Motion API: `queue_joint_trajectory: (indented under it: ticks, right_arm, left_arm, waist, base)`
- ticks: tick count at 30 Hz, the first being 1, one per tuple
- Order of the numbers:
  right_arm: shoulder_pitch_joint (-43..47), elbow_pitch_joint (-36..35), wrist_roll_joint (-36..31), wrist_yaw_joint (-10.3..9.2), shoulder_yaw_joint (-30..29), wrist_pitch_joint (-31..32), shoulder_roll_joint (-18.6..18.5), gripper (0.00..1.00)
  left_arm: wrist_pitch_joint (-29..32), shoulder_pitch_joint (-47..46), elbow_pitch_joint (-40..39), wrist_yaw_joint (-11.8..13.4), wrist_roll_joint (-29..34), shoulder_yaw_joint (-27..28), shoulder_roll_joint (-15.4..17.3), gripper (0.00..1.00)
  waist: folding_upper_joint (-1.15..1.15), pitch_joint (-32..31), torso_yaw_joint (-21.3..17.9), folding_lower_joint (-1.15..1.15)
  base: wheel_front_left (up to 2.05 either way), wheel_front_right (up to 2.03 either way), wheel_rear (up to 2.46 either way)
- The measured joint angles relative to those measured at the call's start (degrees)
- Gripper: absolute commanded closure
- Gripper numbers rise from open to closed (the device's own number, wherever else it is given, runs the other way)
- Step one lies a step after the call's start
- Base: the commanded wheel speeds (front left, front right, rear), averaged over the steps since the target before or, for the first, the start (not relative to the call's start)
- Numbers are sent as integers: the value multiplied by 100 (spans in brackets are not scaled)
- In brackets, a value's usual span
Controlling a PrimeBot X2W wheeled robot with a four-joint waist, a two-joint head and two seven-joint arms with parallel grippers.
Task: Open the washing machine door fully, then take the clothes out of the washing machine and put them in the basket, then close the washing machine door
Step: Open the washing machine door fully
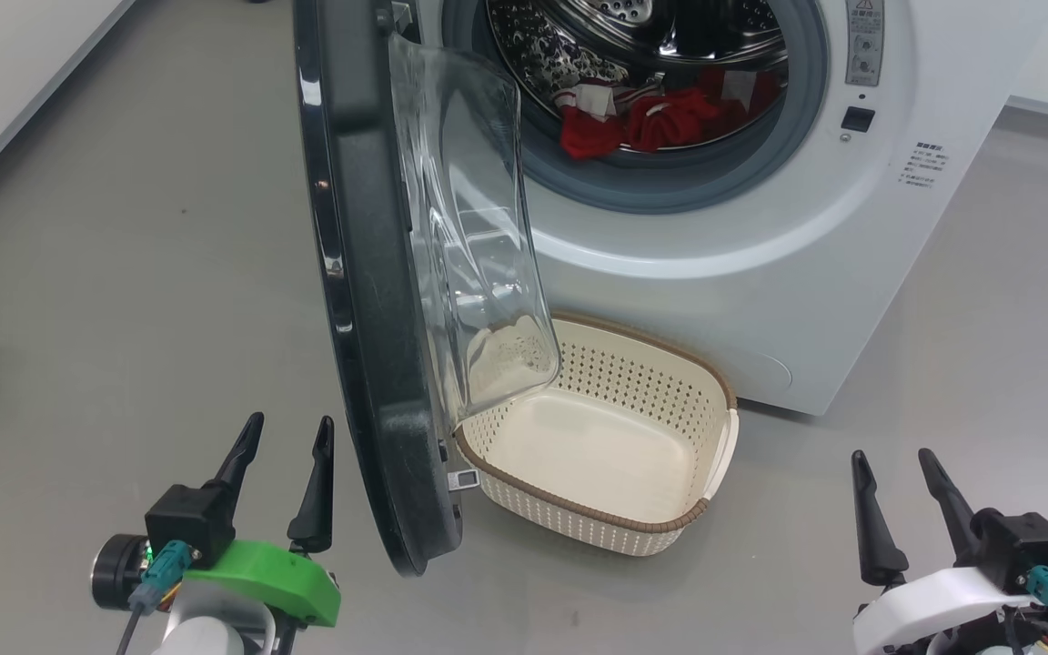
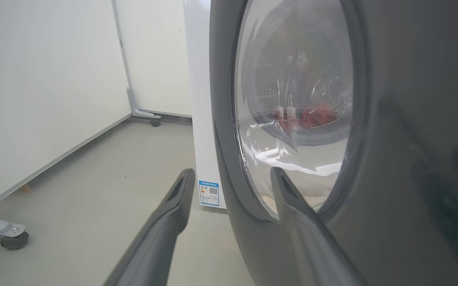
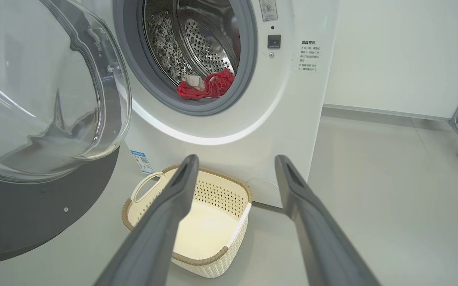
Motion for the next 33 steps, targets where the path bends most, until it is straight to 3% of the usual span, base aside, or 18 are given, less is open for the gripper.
queue_joint_trajectory:
  ticks: [7,32,33]
  right_arm:
    - [108,-74,-205,0,-75,0,229,0]
    - [253,-69,-680,0,-214,0,470,0]
    - [259,-69,-680,0,-223,0,475,0]
  left_arm:
    - [0,5,15,-16,0,7,1,0]
    - [0,20,76,-15,24,63,1,0]
    - [0,21,77,-15,24,66,1,9]
  waist:
    - [0,-8,-34,0]
    - [0,-31,-133,0]
    - [0,-32,-135,0]
  base:
    - [0,0,0]
    - [0,0,0]
    - [0,0,0]
